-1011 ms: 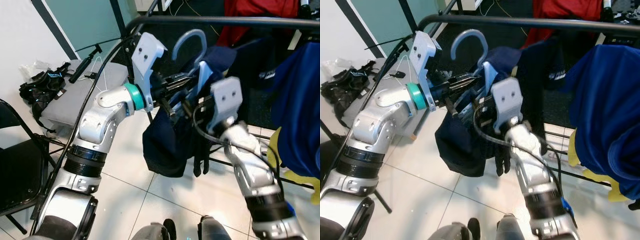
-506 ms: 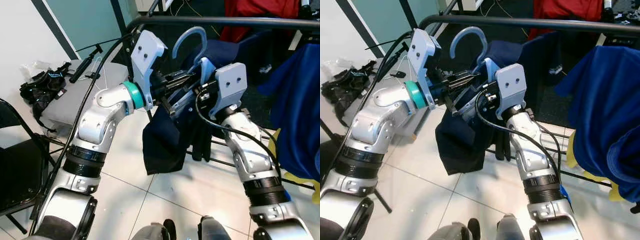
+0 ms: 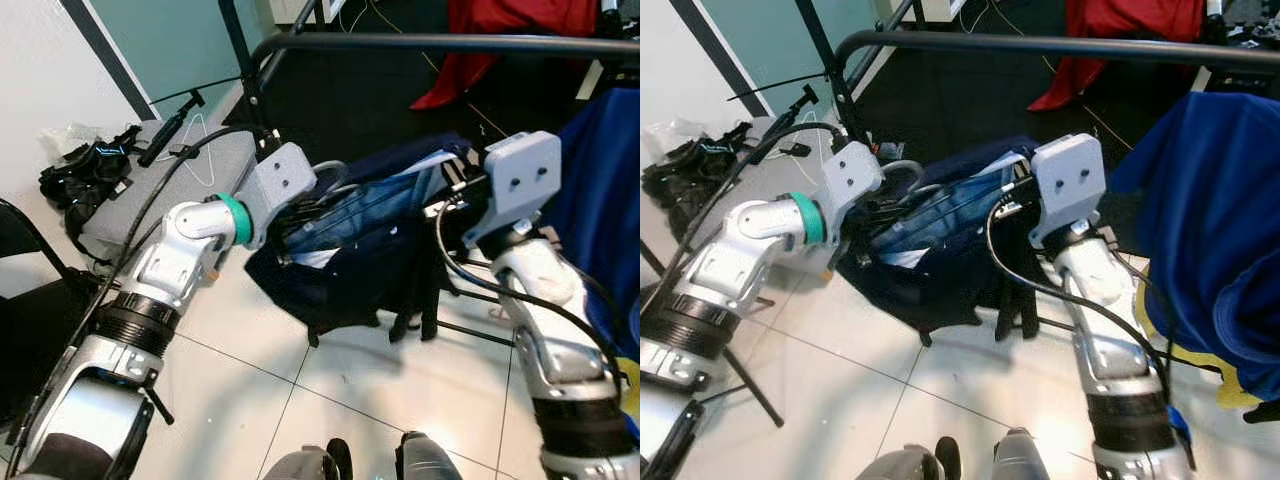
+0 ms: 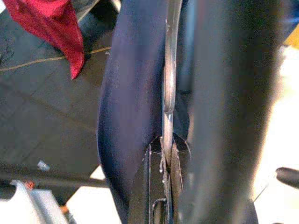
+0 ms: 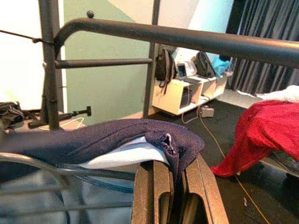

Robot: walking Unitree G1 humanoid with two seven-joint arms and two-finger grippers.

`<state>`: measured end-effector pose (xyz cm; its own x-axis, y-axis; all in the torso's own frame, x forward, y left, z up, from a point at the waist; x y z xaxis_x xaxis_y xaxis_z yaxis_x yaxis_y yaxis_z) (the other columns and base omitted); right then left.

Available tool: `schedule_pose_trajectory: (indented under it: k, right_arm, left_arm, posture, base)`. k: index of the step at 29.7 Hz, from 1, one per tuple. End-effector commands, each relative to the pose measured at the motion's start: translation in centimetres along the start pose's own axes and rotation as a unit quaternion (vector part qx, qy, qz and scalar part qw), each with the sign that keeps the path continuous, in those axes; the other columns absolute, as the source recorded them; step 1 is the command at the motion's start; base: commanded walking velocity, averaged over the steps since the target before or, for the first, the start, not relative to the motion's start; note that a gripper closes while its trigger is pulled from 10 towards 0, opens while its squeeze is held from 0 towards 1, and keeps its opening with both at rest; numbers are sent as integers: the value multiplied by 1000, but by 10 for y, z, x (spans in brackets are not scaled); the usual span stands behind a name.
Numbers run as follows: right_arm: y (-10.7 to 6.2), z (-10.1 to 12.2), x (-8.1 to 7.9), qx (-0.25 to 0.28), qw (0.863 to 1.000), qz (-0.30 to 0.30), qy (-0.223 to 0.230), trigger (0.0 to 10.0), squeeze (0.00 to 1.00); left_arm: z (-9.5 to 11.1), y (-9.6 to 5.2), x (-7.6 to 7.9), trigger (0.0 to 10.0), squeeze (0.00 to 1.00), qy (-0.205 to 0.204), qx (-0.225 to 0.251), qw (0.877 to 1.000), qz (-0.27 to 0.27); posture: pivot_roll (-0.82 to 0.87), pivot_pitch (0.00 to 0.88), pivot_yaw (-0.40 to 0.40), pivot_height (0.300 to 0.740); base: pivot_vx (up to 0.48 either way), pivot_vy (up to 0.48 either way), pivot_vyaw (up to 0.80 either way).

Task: Hang hanger

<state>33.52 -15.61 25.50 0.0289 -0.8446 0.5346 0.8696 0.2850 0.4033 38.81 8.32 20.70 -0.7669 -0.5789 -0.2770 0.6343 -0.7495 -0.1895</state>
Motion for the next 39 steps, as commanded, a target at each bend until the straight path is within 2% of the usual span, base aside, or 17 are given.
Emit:
schedule_pose_trajectory:
  k: [1,5,8,10,11,12,14,21,22,26,29,30,31,32,33,35,39]
  right_arm:
    - [-2,6,4,10,1000,-5,3,0,0]
    - [-8,-10,14,-26,999,-22,-8,0,0]
    - [-15,-30,30,-74,995,-54,-28,0,0]
    - [-15,-30,30,-74,995,-54,-28,0,0]
    - [-17,-38,40,-94,992,-75,-39,0,0]
    - [-17,-38,40,-94,992,-75,-39,0,0]
    - [-20,-47,58,-122,985,-106,-61,0,0]
    - [-24,-48,76,-136,978,-131,-89,0,0]
    - [-26,-47,81,-136,976,-137,-98,0,0]
    - [-27,-44,85,-129,977,-137,-103,0,0]
    - [-27,-43,85,-128,977,-131,-107,0,0]
    - [-28,-47,79,-134,978,-115,-108,0,0]
    - [-28,-47,79,-134,978,-115,-108,0,0]
    - [-29,-51,71,-141,979,-102,-110,0,0]
    - [-29,-51,71,-141,979,-102,-110,0,0]
    - [-25,-44,75,-126,979,-107,-118,0,0]
    - [-20,-35,76,-107,982,-102,-116,0,0]
  left_arm:
    - [-10,-4,-3,10000,0,6,-18,1000,3]
    - [-5,-9,5,10000,0,-10,4,999,-36]
    - [-2,-20,10,10000,0,-11,14,997,-75]
    - [-2,-20,10,10000,0,-11,14,997,-75]
    - [-7,-27,16,10000,0,8,0,995,-100]
    - [-7,-27,16,10000,0,8,0,995,-100]
    - [-23,-38,28,10000,0,47,-35,988,-145]
    - [-40,-40,31,10000,0,75,-65,984,-149]
    - [-45,-41,35,10000,0,92,-72,980,-159]
    - [-48,-42,39,10000,0,103,-74,977,-168]
    - [-45,-41,41,10000,0,90,-64,979,-172]
    - [-31,-38,42,10000,0,44,-28,984,-168]
    - [-31,-38,42,10000,0,44,-28,984,-168]
    - [-15,-38,42,10000,0,-2,7,985,-171]
    - [-15,-38,42,10000,0,-2,7,985,-171]
    - [-30,-39,42,10000,0,69,-38,984,-161]
    - [-35,-35,44,10000,0,64,-42,985,-152]
  posture:
    - [-208,75,250,740]
    - [-204,75,244,740]
    - [-198,74,238,740]
    - [-198,74,238,740]
    - [-194,74,235,740]
    - [-194,74,235,740]
    - [-194,77,234,740]
    - [-194,83,234,740]
    - [-197,88,232,740]
    - [-198,90,233,740]
    - [-201,92,232,740]
    - [-199,94,229,740]
    - [-199,94,229,740]
    - [-197,95,228,740]
    - [-197,95,228,740]
    - [-189,97,225,740]
    - [-190,97,225,740]
  base:
    - [0,0,0]
    - [0,0,0]
    - [0,0,0]
    - [0,0,0]
    - [0,0,0]
    - [0,0,0]
    - [0,0,0]
    - [0,0,0]
    - [0,0,0]
    - [0,0,0]
    - [0,0,0]
    - [0,0,0]
    - [0,0,0]
    - [0,0,0]
    - [0,0,0]
    - [0,0,0]
    - [0,0,0]
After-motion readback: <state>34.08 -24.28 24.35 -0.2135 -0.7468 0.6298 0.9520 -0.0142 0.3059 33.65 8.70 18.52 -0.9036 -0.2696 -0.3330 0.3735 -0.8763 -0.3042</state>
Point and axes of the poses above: a point about 5 cm out from each wrist's last joint towards the gripper, its own y axis pointing out of the wrist towards the gripper, its own z axis along the axis of the wrist's last joint, x = y × z, the point moved 4 cm from there along y, pointing out of the wrist towards the gripper, and after that the axes turned 15 degrees about -y, right-handed, at the moved point
